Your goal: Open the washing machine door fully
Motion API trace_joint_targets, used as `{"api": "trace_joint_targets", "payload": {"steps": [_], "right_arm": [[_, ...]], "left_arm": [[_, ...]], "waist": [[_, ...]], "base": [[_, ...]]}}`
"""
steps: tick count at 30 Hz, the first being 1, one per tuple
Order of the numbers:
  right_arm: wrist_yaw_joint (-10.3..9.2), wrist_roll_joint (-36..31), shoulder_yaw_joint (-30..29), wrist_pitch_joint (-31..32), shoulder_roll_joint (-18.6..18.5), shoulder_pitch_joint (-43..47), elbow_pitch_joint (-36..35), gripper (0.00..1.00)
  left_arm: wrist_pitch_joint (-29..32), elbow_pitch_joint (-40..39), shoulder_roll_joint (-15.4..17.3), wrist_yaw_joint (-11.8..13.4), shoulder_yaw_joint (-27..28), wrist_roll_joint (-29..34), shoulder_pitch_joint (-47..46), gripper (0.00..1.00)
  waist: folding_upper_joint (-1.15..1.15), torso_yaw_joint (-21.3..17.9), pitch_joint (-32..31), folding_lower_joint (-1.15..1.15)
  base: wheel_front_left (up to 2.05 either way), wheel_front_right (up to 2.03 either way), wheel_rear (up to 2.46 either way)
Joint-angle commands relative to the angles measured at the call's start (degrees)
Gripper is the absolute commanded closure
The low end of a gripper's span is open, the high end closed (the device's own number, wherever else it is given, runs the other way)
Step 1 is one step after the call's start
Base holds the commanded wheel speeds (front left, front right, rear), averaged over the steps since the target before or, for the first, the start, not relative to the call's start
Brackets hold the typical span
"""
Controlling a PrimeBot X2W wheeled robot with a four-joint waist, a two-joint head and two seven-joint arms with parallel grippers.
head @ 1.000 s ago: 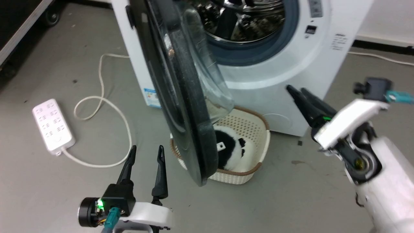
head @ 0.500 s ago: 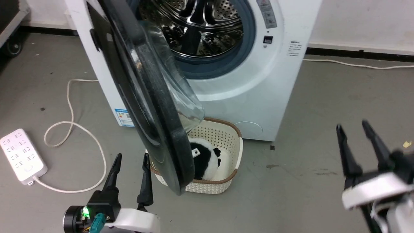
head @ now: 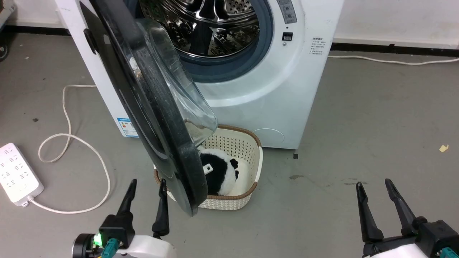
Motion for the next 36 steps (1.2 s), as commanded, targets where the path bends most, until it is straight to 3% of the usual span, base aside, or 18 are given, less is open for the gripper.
{"api": "trace_joint_targets", "payload": {"steps": [1, 6, 7, 8, 16, 27, 31, 36], "right_arm": [[0.06, -0.3, 0.1, -0.2, 0.4, 0.6, -0.3, 0.0], [0.06, -0.2, 0.0, -0.2, 0.5, 0.2, -0.2, 0.0], [0.06, 0.1, 0.0, -0.3, 0.5, 0.1, -0.3, 0.0], [0.06, 0.3, 0.1, -0.3, 0.5, 0.0, -0.3, 0.0], [0.06, 1.2, 0.1, -0.3, 0.5, -0.5, -0.1, 0.0], [0.06, 1.5, 0.4, -0.3, 0.5, -1.0, 0.1, 0.0], [0.06, 1.7, 0.6, -0.3, 0.6, -1.0, 0.1, 0.0], [0.06, 2.1, 0.9, -0.3, 0.6, -1.2, 0.2, 0.0]], "left_arm": [[-0.2, 0.8, 0.3, -0.5, -0.2, -0.1, 0.8, 0.0], [-0.2, 1.3, 0.3, -0.5, -0.1, 0.0, 0.3, 0.0], [-0.2, 1.1, 0.3, -0.3, -0.1, 0.1, 0.2, 0.88], [-0.2, 0.9, 0.3, -0.3, 0.0, 0.0, 0.1, 1.0], [-0.2, -3.4, 0.0, 0.4, 2.0, -0.8, -0.6, 1.0], [-0.2, -25.2, -0.4, 1.9, 12.5, -4.7, -5.8, 1.0], [-0.2, -31.5, -0.5, 1.7, 12.4, -5.5, -8.0, 1.0], [-0.1, -34.3, -0.5, 0.7, 8.4, -5.9, -8.3, 1.0]], "waist": [[0.0, -0.2, 0.2, 0.0], [0.0, -0.3, 0.5, 0.0], [0.0, -0.3, 0.5, 0.0], [0.0, -0.3, 0.6, 0.0], [0.0, 0.1, 0.5, 0.0], [0.0, 0.3, -0.6, 0.0], [0.0, 0.2, -0.7, 0.0], [0.0, -0.2, -0.5, 0.0]], "base": [[0.0, 0.0, 0.0], [0.0, 0.0, 0.0], [0.0, 0.0, 0.0], [0.0, 0.0, 0.0], [0.0, 0.0, 0.0], [0.0, 0.0, 0.0], [0.0, 0.0, 0.0], [0.0, 0.0, 0.0]]}}
